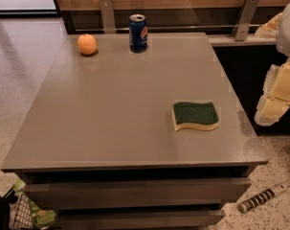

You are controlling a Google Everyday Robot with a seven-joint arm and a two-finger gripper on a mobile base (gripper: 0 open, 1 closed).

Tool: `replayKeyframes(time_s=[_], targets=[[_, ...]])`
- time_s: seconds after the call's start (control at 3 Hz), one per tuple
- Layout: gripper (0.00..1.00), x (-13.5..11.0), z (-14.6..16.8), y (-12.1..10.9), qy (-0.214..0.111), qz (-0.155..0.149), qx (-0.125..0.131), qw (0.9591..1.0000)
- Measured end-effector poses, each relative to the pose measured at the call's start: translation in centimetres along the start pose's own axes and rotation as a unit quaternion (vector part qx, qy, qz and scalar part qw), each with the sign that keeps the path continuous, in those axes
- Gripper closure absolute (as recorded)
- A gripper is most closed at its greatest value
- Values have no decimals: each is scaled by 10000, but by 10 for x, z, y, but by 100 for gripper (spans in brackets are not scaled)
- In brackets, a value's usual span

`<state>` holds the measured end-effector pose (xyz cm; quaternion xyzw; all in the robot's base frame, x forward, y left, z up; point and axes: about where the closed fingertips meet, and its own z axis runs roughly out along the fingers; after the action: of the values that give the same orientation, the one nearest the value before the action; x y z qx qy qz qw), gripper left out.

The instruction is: Move sponge near orange

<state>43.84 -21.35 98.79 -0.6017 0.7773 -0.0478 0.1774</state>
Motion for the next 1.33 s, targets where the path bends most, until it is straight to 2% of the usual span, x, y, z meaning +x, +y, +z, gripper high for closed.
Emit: replayKeyframes(time_s=[0.33,0.67,1.0,1.33], targets=[[0,0,0,0,-7,0,6,10000],[0,3,22,-9,-769,54,-144,9969],[0,7,63,-24,-1764,80,-310,9838],[0,-3,89,-29,-2753,117,-511,9599]])
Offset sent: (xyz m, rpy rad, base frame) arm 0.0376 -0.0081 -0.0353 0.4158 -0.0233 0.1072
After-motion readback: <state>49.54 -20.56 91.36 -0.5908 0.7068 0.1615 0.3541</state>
